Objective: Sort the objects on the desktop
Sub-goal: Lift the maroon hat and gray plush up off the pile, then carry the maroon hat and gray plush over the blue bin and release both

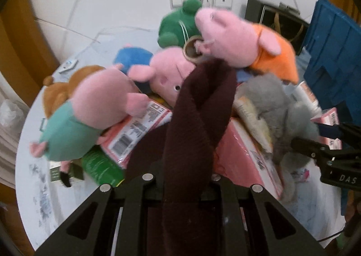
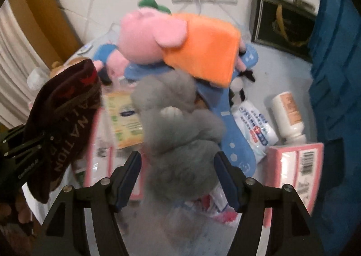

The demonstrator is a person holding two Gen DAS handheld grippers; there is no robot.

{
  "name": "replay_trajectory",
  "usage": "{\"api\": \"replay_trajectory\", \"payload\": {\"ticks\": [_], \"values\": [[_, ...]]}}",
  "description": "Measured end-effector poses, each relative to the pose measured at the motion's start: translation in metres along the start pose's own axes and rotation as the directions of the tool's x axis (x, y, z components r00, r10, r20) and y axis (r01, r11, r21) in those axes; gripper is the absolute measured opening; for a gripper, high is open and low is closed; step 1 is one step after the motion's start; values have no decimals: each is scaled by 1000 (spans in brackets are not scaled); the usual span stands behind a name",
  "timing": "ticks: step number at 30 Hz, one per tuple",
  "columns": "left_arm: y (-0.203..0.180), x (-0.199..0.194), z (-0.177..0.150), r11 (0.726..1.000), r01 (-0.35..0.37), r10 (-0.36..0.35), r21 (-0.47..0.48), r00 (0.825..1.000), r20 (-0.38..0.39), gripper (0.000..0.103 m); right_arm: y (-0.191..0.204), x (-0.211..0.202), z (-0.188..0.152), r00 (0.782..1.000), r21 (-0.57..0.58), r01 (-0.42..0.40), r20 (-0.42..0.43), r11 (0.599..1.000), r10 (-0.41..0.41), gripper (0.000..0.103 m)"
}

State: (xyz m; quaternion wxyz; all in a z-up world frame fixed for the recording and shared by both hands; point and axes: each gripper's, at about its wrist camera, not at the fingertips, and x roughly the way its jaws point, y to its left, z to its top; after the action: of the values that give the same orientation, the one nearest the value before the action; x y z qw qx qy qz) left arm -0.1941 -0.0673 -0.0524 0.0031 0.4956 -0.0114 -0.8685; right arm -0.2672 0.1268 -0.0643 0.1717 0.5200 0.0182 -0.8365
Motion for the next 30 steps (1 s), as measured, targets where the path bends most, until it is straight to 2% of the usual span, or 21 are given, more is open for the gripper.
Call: {"api": "replay_trajectory", "payload": {"ticks": [6,8,9,10,11,13,17,22,26,30], "values": [[-1,41,11,1000,14,-13,7,998,-56,16,-8,67,11,993,22,-16,-112,1000,18,68],[-3,41,13,1000,13,-13,14,999,-47,16,-12,73,16,992,54,-77,-92,996,82,51],[-4,38,14,1000,21,-20,14,999,-40,16,-12,71,21,994,59,-77,-75,995,81,41],[-5,35,14,1000,24,-24,16,999,-34,16,-9,68,23,997,33,-34,-70,999,36,39],[-6,30,14,999,24,-24,22,999,-23,16,-7,65,23,998,19,-25,-62,999,27,38],[-8,17,13,999,22,-22,26,1000,5,16,-4,54,20,997,23,-59,-46,998,60,37],[-15,-27,11,999,21,-24,35,995,94,16,12,6,10,997,1,-67,42,998,67,37],[-23,-89,6,997,39,-52,65,975,218,16,31,-70,-2,983,-23,-40,179,999,44,37],[-43,-139,-1,990,67,-102,121,944,314,16,43,-137,-16,951,-29,-6,308,1000,15,37],[-71,-181,-2,979,95,-161,183,906,391,16,44,-202,-33,908,-1,47,417,999,-42,37]]}}
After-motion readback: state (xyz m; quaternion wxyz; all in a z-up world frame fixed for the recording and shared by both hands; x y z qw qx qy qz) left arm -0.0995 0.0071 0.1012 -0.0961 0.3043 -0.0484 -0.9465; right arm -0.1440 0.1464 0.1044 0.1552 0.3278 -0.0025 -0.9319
